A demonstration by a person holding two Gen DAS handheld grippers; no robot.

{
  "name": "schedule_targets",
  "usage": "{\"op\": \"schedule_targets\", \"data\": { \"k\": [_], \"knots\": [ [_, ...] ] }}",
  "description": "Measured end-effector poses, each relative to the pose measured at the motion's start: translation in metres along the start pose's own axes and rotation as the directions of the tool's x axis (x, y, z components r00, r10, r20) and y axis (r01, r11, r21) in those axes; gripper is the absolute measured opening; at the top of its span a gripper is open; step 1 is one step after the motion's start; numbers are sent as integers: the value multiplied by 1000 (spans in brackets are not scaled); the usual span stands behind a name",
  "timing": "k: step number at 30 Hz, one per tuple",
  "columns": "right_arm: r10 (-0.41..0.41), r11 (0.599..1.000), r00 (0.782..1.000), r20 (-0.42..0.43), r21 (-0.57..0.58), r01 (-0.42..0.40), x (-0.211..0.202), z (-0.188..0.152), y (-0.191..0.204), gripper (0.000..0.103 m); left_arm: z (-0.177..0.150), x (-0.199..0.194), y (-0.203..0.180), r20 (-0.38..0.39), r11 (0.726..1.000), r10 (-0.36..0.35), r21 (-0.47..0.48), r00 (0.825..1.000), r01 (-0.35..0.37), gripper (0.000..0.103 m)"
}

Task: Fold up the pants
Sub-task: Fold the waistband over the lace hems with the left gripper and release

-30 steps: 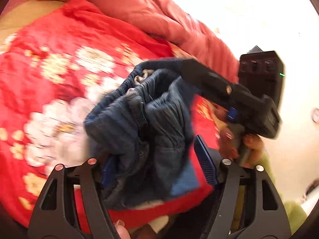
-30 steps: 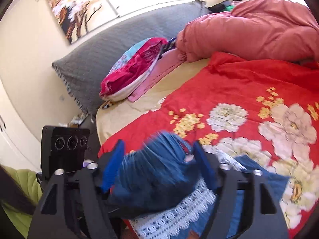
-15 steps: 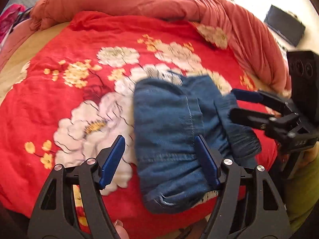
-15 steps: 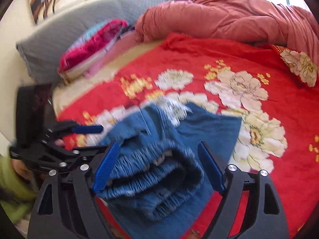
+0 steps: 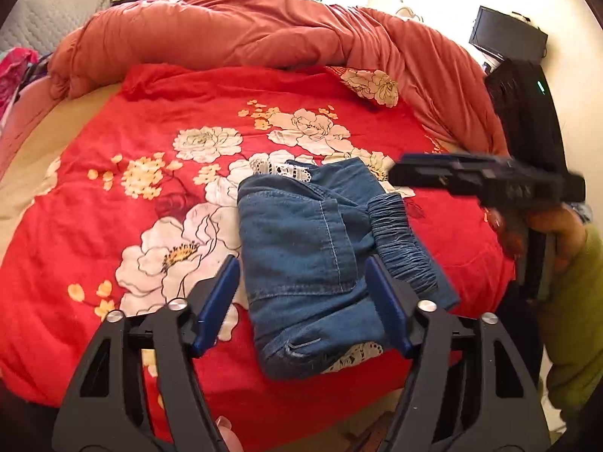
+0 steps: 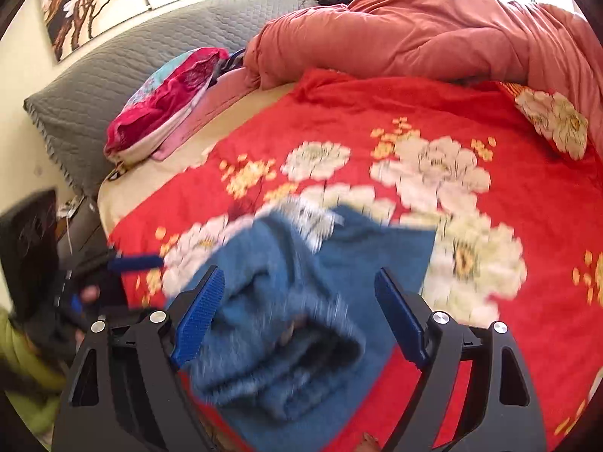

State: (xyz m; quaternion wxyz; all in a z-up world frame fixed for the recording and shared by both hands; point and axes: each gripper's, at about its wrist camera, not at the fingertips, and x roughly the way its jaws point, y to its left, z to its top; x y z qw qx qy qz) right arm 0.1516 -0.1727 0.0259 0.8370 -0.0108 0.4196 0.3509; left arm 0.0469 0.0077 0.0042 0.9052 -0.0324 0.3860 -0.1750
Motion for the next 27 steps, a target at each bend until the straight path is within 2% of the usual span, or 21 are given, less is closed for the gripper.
{"op": "schedule_targets", "data": {
  "k": [1,4,8,9,10,11,14,15,18,20,22,24,26,27],
  "knots": [
    [5,1000,1000,-26,-13,-6,8,8,0,62,-1,4,-3,-12,1000,-3,9,1000,4,47],
    [9,999,989,-148,-42,-15,42,24,-2,42,-11,22,-14,-79,999,-12,38,997,15,42],
    [-64,991,951,-304,-132,25,83,25,4,40,-23,35,-22,-109,995,25,94,994,-15,42],
    [-81,988,939,-334,-154,30,91,21,7,30,-24,35,-21,-111,996,22,90,994,-12,42],
    [-86,984,928,-362,-178,21,99,16,12,10,-24,35,-19,-111,996,16,85,994,-6,42],
    [-83,981,926,-369,-194,11,102,12,17,7,-24,35,-17,-112,997,9,80,994,0,42],
    [-149,962,940,-306,-265,66,94,15,34,6,-22,32,-12,-103,998,-13,54,995,18,42],
    [-163,959,952,-260,-270,90,87,23,35,6,-20,31,-10,-98,999,-12,42,995,16,42],
    [-188,952,963,-193,-279,130,84,44,31,6,-16,36,-11,-98,999,-11,37,995,15,42],
    [-209,946,954,-217,-293,141,101,48,28,6,-16,38,-14,-97,999,-3,46,995,7,42],
    [-242,940,934,-264,-302,159,123,41,22,8,-18,41,-16,-103,999,4,53,995,1,42],
    [-223,951,936,-274,-270,148,131,34,12,10,-20,42,-14,-108,999,2,47,994,4,42],
    [-173,976,955,-240,-171,134,116,36,1,28,-20,43,-13,-112,999,-7,40,994,12,42],
    [-175,979,962,-212,-144,146,106,36,-2,41,-21,43,-12,-113,999,-8,40,994,13,43]
  ]
}}
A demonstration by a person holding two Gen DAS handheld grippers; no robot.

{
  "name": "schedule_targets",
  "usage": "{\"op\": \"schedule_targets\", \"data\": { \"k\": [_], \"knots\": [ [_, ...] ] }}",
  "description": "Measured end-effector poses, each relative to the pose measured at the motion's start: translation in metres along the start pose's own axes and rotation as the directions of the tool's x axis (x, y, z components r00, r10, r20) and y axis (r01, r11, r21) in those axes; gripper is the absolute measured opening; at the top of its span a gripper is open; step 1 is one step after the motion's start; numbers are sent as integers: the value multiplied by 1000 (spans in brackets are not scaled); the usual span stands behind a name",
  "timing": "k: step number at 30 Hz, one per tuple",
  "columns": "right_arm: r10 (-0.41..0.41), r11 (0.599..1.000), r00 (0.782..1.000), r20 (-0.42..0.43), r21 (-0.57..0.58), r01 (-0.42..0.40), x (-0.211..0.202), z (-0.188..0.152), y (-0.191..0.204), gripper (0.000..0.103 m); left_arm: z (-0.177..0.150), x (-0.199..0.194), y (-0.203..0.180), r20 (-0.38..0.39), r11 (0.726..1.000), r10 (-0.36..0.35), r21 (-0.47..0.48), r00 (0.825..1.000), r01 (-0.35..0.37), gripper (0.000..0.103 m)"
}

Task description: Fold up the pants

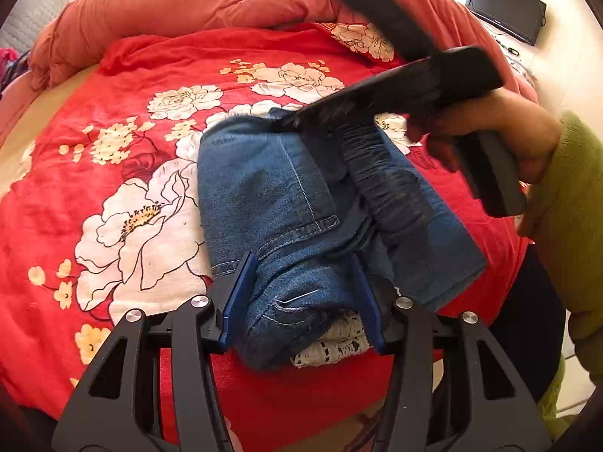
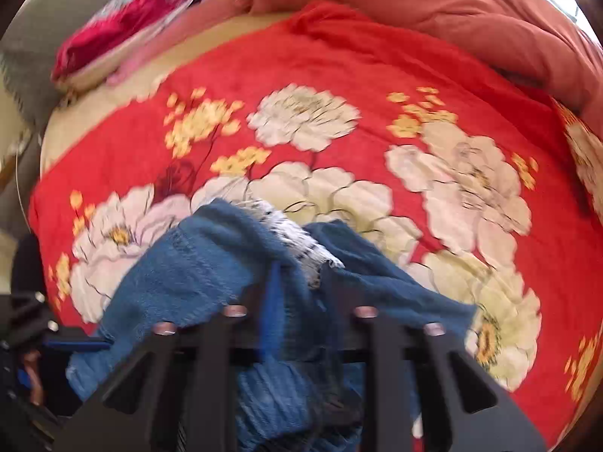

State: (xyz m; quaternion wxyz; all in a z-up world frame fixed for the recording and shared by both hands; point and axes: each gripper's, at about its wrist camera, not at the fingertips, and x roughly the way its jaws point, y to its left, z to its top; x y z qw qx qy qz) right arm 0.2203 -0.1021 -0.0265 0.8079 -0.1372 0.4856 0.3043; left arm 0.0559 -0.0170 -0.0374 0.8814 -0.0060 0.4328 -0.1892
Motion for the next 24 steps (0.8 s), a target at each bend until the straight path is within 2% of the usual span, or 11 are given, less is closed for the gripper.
{"op": "schedule_targets", "data": {
  "k": [1,4,7,11,16,19,24],
  "knots": [
    [-1,1000,999,33,22,0,-11,-2,-3,48,0,0,0,1,1000,-1,0,1000,1,43],
    [35,995,989,146,89,-49,-56,-21,-13,48,-1,-1,1,3,1000,-5,-1,1000,5,43],
    [55,994,978,203,84,-74,-82,-47,-6,51,-1,-1,2,5,1000,-11,-7,1000,11,43],
    [63,995,978,197,67,-78,-88,-73,10,51,-2,-2,1,4,1000,-4,-4,1000,4,44],
    [0,993,995,105,119,-13,-53,-92,9,51,-4,-2,-2,-2,1000,2,0,1000,-2,45],
    [13,987,993,119,156,-32,-52,-99,6,51,-6,-3,-3,1,1000,7,-2,1000,-7,46],
    [-7,988,991,136,156,-14,-58,-100,10,52,-5,-3,-3,-2,1000,10,-10,1000,-10,47]
  ]
}}
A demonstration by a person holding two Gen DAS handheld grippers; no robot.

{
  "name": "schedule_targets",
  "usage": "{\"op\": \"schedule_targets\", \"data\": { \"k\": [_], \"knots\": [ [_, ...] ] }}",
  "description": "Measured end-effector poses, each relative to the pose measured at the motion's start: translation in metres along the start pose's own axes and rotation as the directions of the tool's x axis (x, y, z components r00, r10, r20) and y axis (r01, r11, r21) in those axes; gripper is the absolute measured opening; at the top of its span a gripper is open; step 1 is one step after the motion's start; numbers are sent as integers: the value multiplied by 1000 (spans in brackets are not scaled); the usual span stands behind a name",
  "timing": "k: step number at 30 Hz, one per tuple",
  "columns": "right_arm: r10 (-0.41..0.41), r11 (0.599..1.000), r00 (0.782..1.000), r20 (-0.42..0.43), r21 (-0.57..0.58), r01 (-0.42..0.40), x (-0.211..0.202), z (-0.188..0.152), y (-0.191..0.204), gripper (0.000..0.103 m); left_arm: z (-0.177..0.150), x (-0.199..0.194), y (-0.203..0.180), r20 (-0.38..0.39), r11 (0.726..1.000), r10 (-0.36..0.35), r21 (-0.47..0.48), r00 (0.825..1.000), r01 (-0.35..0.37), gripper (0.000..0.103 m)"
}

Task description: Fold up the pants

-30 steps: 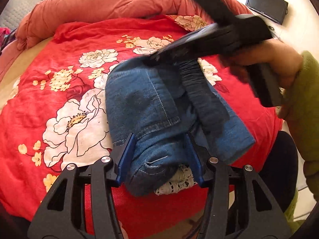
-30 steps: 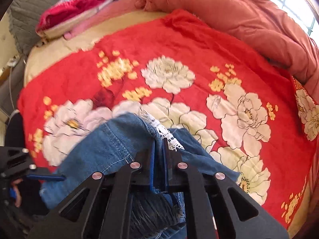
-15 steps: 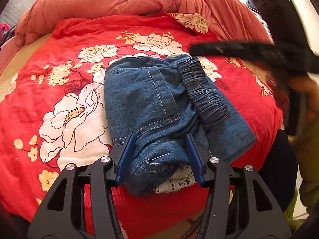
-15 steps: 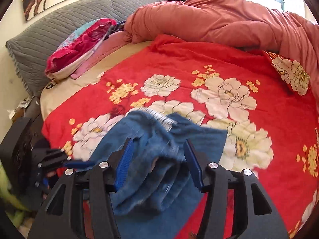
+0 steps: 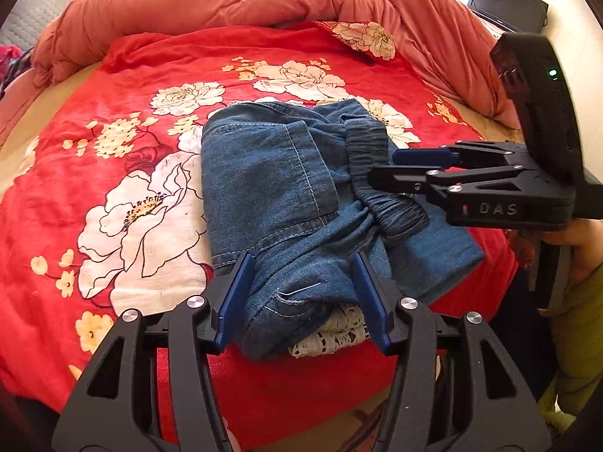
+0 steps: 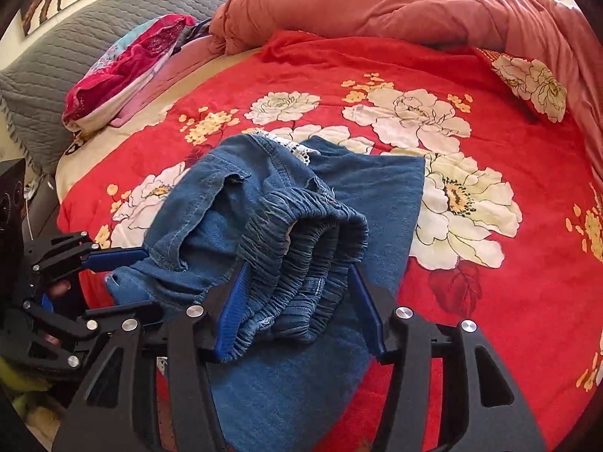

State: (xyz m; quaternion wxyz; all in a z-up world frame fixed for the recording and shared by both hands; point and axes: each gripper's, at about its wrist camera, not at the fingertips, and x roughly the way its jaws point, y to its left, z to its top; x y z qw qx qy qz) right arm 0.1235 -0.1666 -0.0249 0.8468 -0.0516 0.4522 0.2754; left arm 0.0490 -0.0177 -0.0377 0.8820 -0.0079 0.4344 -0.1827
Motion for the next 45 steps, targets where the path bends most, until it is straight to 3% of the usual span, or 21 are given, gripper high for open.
{"op": "schedule_targets", "data": {
  "k": [4,13,22,25,29,32,35,37,40,45],
  "knots": [
    [-9,1000,999,46,13,9,-15,1,3,64,-1,-1,-1,-1,1000,-4,-5,1000,4,51],
    [-10,1000,993,115,15,8,-40,1,16,74,-3,-4,-1,-2,1000,-5,-8,1000,5,55],
    [-5,1000,989,148,19,3,-59,-5,21,74,-14,-22,5,-13,998,-57,-42,998,56,59],
    [2,1000,987,159,-3,-1,-66,-11,26,74,-15,-41,17,19,994,-78,-76,997,79,62],
    [28,997,986,165,-73,-17,-74,-20,42,74,-9,-63,45,78,991,-27,-126,997,37,64],
    [48,989,987,155,-145,-26,-75,-25,61,74,1,-61,67,69,986,16,-167,997,-4,63],
    [63,971,988,140,-238,-28,-72,-27,84,72,16,-48,80,45,979,-18,-201,999,26,58],
    [80,954,990,119,-297,-42,-67,-28,98,60,30,-32,86,20,974,-61,-217,998,64,49],
    [73,918,994,82,-394,-35,-53,-28,117,51,45,-13,86,-12,973,-101,-209,995,97,47],
    [50,853,998,45,-522,-19,-31,-26,137,45,63,22,78,-63,978,-121,-177,991,109,43]
  ]
}}
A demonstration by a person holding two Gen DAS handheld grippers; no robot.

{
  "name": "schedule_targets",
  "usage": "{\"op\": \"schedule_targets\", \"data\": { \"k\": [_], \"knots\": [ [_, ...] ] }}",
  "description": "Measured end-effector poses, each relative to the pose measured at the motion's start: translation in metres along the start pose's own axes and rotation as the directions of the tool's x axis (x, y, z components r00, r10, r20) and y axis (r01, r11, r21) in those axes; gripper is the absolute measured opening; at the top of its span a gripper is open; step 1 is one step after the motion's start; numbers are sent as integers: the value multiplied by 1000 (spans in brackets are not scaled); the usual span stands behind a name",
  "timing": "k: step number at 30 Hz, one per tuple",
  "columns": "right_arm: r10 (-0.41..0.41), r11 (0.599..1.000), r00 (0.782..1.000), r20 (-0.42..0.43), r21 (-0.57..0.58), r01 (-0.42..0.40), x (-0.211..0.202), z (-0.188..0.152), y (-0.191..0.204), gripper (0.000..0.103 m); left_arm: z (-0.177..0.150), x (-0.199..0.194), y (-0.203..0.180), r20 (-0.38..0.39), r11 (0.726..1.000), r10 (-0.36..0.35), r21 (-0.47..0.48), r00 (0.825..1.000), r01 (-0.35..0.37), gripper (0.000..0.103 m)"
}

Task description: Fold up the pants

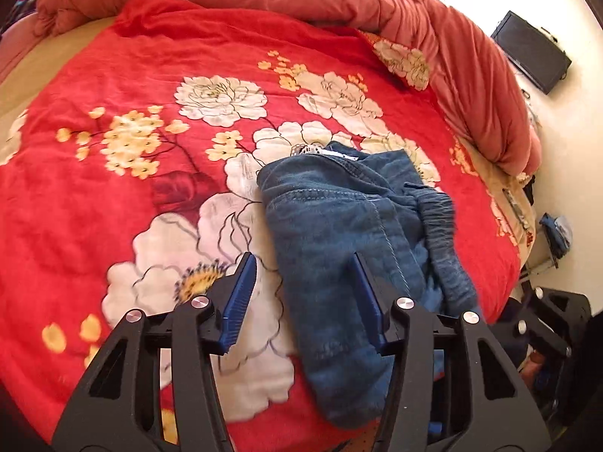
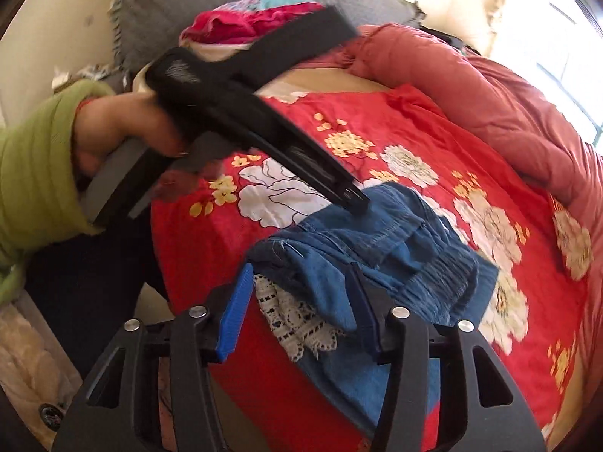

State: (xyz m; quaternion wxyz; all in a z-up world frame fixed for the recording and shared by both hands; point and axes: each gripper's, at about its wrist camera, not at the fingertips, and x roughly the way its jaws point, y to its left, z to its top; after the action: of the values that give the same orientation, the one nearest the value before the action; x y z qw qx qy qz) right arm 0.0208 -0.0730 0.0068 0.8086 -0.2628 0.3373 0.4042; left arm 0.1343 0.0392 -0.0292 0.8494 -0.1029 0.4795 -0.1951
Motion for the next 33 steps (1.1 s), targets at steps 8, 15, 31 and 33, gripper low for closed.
{"op": "schedule_targets", "data": {
  "k": [8,15,31,33],
  "knots": [
    [-9,977,999,-49,-214,-2,35,7,18,24,-1,27,10,-19,1000,-2,-10,1000,2,43],
    [91,970,994,-54,-219,-101,6,-15,17,4,-2,24,10,8,1000,-16,2,1000,16,43],
    [64,957,998,28,-285,-54,6,14,47,18,-3,21,10,31,999,-33,9,999,33,43],
    [2,926,1000,-8,-376,-5,16,13,57,20,-3,21,10,31,999,-34,6,999,34,43]
  ]
}}
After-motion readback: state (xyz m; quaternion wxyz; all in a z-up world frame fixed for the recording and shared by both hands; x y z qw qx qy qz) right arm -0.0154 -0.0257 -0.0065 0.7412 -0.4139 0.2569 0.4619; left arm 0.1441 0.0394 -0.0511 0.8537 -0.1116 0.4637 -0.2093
